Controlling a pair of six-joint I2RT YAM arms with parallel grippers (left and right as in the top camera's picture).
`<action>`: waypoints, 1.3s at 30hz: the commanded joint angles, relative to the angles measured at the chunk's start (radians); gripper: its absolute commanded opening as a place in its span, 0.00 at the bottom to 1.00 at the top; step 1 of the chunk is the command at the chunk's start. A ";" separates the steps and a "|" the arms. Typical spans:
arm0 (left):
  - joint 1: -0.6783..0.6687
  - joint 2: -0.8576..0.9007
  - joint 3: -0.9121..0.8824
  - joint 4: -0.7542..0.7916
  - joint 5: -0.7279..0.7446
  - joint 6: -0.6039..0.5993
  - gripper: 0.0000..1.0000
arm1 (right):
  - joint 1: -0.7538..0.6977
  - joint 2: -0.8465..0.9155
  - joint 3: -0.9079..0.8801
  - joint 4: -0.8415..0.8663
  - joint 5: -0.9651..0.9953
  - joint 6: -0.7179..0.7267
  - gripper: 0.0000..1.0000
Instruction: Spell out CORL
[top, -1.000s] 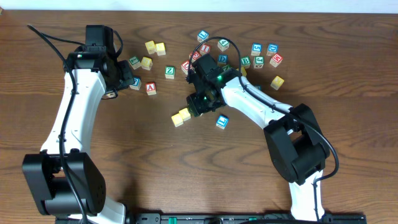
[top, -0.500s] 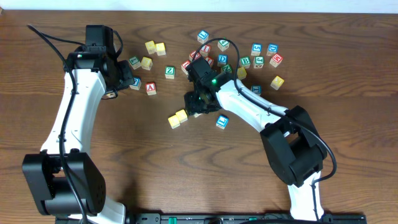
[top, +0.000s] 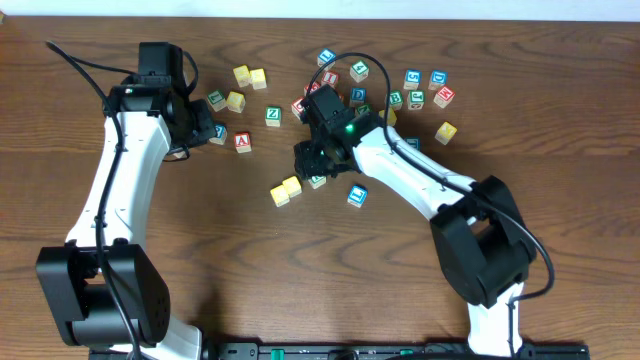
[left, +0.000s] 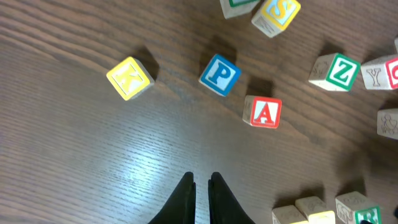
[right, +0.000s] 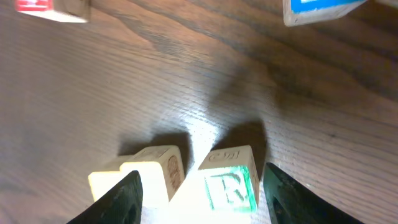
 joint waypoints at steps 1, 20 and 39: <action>-0.001 0.003 -0.013 -0.020 0.040 -0.027 0.09 | -0.020 -0.052 -0.004 -0.021 0.011 -0.039 0.55; -0.092 0.003 -0.154 0.039 0.012 -0.165 0.08 | -0.162 -0.052 -0.004 -0.309 0.006 -0.318 0.29; -0.092 0.003 -0.154 0.058 0.012 -0.161 0.08 | -0.044 -0.052 -0.112 -0.247 0.141 -0.552 0.62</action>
